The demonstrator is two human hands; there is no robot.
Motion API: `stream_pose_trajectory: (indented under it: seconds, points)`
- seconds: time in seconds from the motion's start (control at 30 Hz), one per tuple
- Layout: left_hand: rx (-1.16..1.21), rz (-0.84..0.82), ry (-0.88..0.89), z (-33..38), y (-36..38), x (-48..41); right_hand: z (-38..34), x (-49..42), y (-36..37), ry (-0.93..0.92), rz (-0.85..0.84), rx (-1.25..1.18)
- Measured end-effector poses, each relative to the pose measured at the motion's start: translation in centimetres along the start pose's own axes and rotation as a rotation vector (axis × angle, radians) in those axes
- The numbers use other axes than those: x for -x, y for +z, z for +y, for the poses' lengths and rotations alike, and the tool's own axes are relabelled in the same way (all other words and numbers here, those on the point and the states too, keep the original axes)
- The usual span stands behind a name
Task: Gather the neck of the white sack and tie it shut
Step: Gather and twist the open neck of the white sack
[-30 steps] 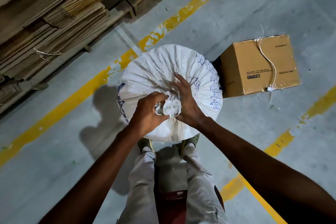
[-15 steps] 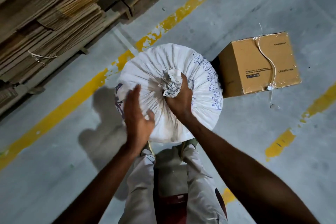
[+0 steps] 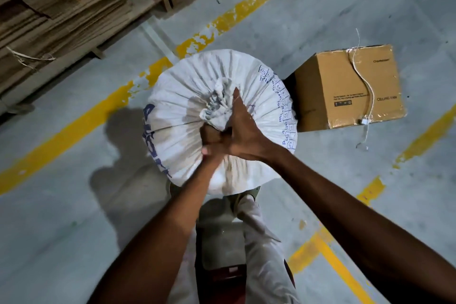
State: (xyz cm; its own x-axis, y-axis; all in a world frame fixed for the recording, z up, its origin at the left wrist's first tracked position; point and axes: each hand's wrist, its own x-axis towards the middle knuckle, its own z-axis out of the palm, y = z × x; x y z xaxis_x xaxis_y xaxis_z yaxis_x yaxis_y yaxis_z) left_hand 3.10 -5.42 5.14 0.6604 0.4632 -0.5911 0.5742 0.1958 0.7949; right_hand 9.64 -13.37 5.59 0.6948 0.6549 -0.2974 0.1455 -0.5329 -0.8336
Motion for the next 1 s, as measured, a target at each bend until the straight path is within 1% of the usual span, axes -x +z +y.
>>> stream_pose_trajectory:
  seconds: [0.03, 0.07, 0.1, 0.13, 0.17, 0.2, 0.23, 0.27, 0.3, 0.37, 0.4, 0.47, 0.53, 0.57, 0.6, 0.63, 0.67, 0.7, 0.77, 0.8, 0.83, 0.87, 0.9, 0.93, 0.97, 1.0]
  points:
    - [0.122, -0.019, -0.015, 0.5, -0.8, -1.5, 0.6, 0.3, -1.4, -0.035, -0.088, 0.085]
    - [0.199, -0.019, -0.058, 1.0, -1.9, -3.0, 1.3, 0.4, -2.8, -0.074, -0.118, 0.117]
    - [0.269, -0.064, -0.103, 0.9, -2.9, -4.7, 2.1, 0.4, -4.0, -0.092, -0.095, 0.107]
    - [0.284, -0.135, -0.145, 1.1, -3.6, -5.9, 2.8, 0.4, -4.9, -0.105, -0.046, 0.108]
    - [0.252, -0.214, -0.163, 1.3, -4.2, -6.7, 3.6, 0.1, -5.5, -0.058, 0.01, 0.164]
    - [0.198, -0.274, -0.183, 1.5, -4.7, -7.2, 4.3, -0.4, -5.9, 0.027, 0.017, 0.25]
    - [0.143, -0.316, -0.18, 1.4, -4.5, -7.9, 5.4, -1.2, -6.3, 0.125, -0.042, 0.323]
    - [0.08, -0.349, -0.17, 1.2, -4.2, -8.8, 5.8, -2.2, -6.3, 0.179, -0.13, 0.367]
    - [-0.008, -0.375, -0.153, 1.4, -4.1, -9.2, 5.5, -3.4, -5.9, 0.154, -0.21, 0.37]
    - [-0.194, -0.485, -0.126, 2.1, -3.8, -9.1, 4.7, -5.5, -5.0, -0.011, -0.287, 0.219]
    - [-0.269, -0.518, -0.12, 2.1, -3.2, -9.3, 4.9, -6.4, -4.7, -0.077, -0.271, 0.111]
    - [-0.255, -0.502, -0.122, 2.1, -2.3, -9.4, 5.7, -6.9, -4.4, -0.117, -0.173, 0.006]
    - [-0.189, -0.398, -0.109, 1.0, -1.9, -9.7, 6.6, -6.8, -4.2, -0.122, -0.093, -0.106]
    - [-0.129, -0.278, -0.109, 0.0, -1.9, -10.1, 6.8, -6.6, -4.1, -0.097, -0.054, -0.163]
    - [-0.179, -0.156, -0.076, -1.4, -2.0, -10.3, 6.9, -6.5, -3.9, -0.062, -0.011, -0.225]
    - [-0.268, 0.018, -0.004, -2.8, -1.9, -9.7, 7.0, -6.6, -3.8, -0.024, 0.051, -0.245]
    - [-0.389, 0.209, 0.075, -4.7, -1.2, -8.3, 7.0, -6.6, -3.5, 0.011, 0.129, -0.215]
    - [-0.433, 0.337, 0.137, -6.8, 0.2, -7.3, 7.1, -6.8, -3.0, 0.037, 0.21, -0.15]
    - [-0.422, 0.367, 0.252, -9.3, 4.2, -4.7, 7.4, -6.9, -1.7, 0.04, 0.309, 0.025]
    - [-0.419, 0.33, 0.271, -10.1, 6.5, -4.3, 7.5, -7.0, -0.8, 0.039, 0.33, 0.11]
    - [-0.414, 0.324, 0.259, -10.9, 8.2, -5.1, 7.2, -7.0, -0.1, 0.033, 0.351, 0.18]
    - [-0.393, 0.345, 0.204, -10.9, 9.8, -6.3, 6.8, -7.0, 0.7, 0.043, 0.365, 0.211]
    - [-0.332, 0.394, 0.135, -11.2, 10.6, -8.2, 6.7, -7.1, 1.4, 0.054, 0.374, 0.213]
    - [-0.366, 0.475, 0.094, -11.2, 10.6, -9.7, 6.4, -7.2, 1.7, 0.073, 0.363, 0.212]
    - [-0.402, 0.626, 0.071, -10.9, 10.1, -11.0, 6.4, -7.6, 1.6, 0.074, 0.348, 0.223]
    - [-0.438, 0.719, 0.087, -10.5, 9.4, -11.6, 6.5, -8.0, 1.0, 0.076, 0.305, 0.263]
